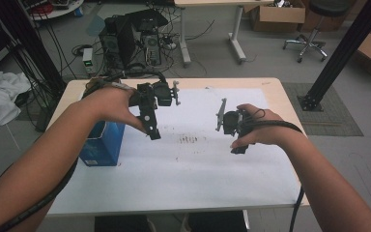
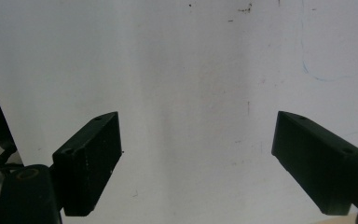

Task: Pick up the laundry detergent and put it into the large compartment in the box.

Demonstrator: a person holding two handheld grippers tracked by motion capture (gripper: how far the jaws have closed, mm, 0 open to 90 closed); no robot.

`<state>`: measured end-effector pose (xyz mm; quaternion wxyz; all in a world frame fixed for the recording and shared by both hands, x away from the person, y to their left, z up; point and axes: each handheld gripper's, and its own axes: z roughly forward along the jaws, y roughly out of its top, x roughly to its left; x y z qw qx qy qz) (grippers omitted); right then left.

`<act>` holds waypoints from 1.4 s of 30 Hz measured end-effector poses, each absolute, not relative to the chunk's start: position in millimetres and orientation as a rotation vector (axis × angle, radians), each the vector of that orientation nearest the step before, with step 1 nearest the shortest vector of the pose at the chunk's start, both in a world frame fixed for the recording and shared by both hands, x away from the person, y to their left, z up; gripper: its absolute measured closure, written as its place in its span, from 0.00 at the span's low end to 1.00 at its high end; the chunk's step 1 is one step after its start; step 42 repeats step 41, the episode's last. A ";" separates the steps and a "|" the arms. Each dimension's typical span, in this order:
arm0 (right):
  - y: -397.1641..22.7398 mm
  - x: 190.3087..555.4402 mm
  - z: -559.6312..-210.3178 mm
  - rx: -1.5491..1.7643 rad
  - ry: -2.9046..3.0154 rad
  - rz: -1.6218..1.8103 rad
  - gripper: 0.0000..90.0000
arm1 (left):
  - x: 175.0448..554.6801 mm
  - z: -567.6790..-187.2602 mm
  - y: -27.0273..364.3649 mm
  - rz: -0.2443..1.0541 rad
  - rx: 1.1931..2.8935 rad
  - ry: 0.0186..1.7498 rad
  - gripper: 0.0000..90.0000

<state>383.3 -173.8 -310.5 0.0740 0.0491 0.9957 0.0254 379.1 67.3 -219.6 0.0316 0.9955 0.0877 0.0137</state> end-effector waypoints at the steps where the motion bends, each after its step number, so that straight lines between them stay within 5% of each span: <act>1: -174.0 383.5 -310.1 0.146 2.989 0.078 0.18 | 379.3 -220.3 66.9 0.040 3.072 0.262 0.00; 42: -167.6 387.9 -307.3 0.147 2.982 0.075 0.18 | 376.6 -226.2 69.2 0.013 3.072 0.168 0.00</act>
